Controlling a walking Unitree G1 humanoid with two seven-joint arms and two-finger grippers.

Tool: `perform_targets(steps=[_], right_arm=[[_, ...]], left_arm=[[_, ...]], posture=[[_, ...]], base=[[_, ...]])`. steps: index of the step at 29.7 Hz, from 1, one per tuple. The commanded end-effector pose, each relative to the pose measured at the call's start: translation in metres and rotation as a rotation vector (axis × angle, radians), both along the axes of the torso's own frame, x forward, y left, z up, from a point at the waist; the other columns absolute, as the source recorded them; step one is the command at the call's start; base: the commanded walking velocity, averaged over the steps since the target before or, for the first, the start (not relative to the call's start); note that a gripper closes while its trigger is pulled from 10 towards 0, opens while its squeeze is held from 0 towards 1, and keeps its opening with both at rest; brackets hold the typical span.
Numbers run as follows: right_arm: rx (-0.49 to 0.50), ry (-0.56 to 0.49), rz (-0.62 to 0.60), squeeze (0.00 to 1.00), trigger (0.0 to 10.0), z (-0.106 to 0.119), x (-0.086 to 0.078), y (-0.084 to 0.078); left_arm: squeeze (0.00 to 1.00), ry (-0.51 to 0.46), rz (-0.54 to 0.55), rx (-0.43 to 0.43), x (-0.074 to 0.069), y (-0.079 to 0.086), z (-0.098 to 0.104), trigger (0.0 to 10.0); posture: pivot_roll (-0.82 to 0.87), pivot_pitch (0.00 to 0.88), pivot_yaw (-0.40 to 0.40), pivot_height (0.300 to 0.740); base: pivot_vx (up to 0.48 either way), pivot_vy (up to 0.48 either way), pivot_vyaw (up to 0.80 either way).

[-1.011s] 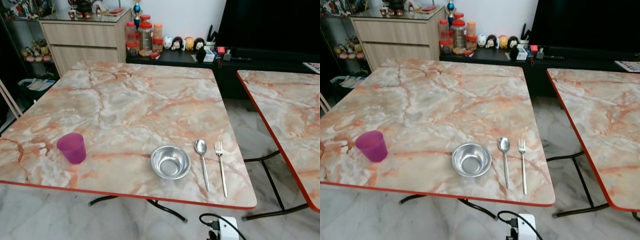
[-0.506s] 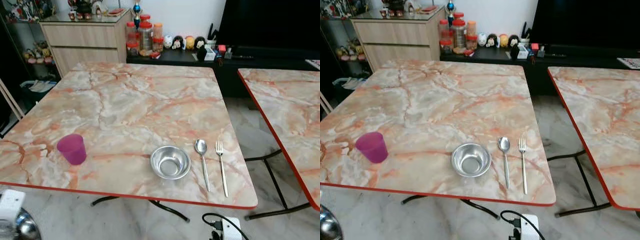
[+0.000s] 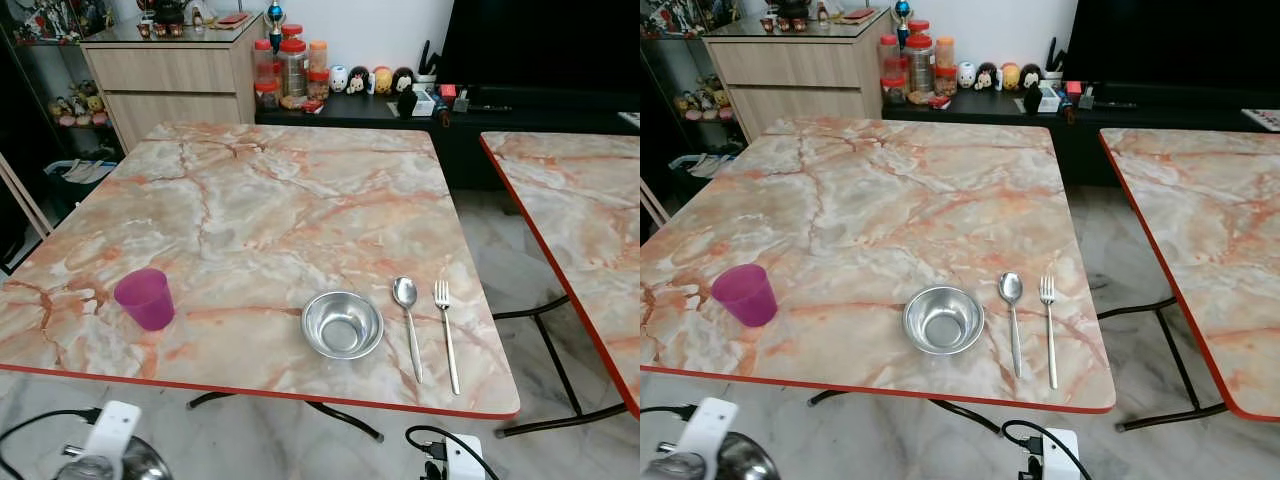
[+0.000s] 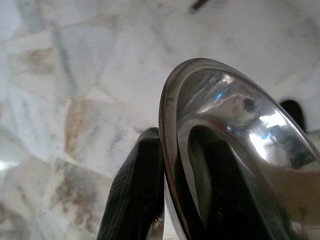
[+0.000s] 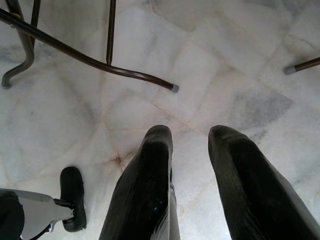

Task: Setting the table

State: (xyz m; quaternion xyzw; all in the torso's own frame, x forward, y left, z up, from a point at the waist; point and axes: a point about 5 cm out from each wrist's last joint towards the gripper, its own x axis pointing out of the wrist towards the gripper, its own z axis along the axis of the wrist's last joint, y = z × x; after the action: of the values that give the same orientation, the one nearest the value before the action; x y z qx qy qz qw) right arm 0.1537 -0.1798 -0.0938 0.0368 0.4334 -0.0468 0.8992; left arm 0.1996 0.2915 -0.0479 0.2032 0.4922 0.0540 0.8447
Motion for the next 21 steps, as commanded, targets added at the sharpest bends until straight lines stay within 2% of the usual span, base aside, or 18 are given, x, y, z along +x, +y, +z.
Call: perform_targets(steps=[1, 2, 5, 10, 11, 15, 17, 18, 21], right_arm=[[-0.001, -0.004, -0.021, 0.00, 10.0, 0.001, 0.001, -0.002], [-0.002, -0.005, -0.021, 0.00, 10.0, 0.001, 0.002, -0.003], [-0.002, -0.009, -0.022, 0.00, 10.0, 0.001, 0.003, -0.003], [-0.002, -0.010, -0.026, 0.00, 10.0, 0.002, 0.003, -0.003], [-0.001, -0.010, -0.027, 0.00, 10.0, 0.002, 0.003, -0.003], [-0.002, -0.010, -0.028, 0.00, 10.0, 0.002, 0.003, -0.003], [-0.001, -0.013, -0.028, 0.00, 10.0, 0.002, 0.004, -0.003], [-0.001, -0.013, -0.028, 0.00, 10.0, 0.002, 0.004, -0.003], [-0.002, -0.011, -0.028, 0.00, 10.0, 0.002, 0.004, -0.003]], left_arm=[[0.00, -0.016, 0.004, -0.023, 0.006, -0.005, 0.001, 10.0], [0.00, -0.047, 0.018, -0.071, 0.011, -0.016, -0.001, 10.0], [0.00, -0.114, 0.078, -0.156, 0.019, -0.030, 0.000, 10.0], [0.00, -0.156, 0.163, -0.217, 0.022, -0.035, -0.001, 10.0], [0.00, -0.168, 0.230, -0.255, 0.020, -0.036, -0.002, 10.0], [0.00, -0.176, 0.308, -0.294, 0.017, -0.038, -0.005, 10.0], [0.00, -0.189, 0.384, -0.359, 0.015, -0.042, -0.008, 10.0], [0.00, -0.189, 0.384, -0.359, 0.015, -0.042, -0.008, 10.0], [0.00, -0.197, 0.461, -0.454, 0.013, -0.050, -0.011, 10.0]], posture=[[0.05, 0.000, 0.005, 0.740], [0.05, 0.000, 0.005, 0.740], [0.04, 0.000, 0.007, 0.740], [0.04, 0.000, 0.006, 0.740], [0.04, 0.000, 0.006, 0.740], [0.03, 0.000, 0.006, 0.740], [0.03, 0.000, 0.004, 0.740], [0.03, 0.000, 0.004, 0.740], [0.03, 0.000, 0.002, 0.740]], base=[[0.000, 0.000, 0.00], [0.000, 0.000, 0.00], [0.000, 0.000, 0.00], [0.000, 0.000, 0.00], [0.000, 0.000, 0.00], [0.000, 0.000, 0.00], [0.000, 0.000, 0.00], [0.000, 0.000, 0.00], [0.000, 0.000, 0.00]])
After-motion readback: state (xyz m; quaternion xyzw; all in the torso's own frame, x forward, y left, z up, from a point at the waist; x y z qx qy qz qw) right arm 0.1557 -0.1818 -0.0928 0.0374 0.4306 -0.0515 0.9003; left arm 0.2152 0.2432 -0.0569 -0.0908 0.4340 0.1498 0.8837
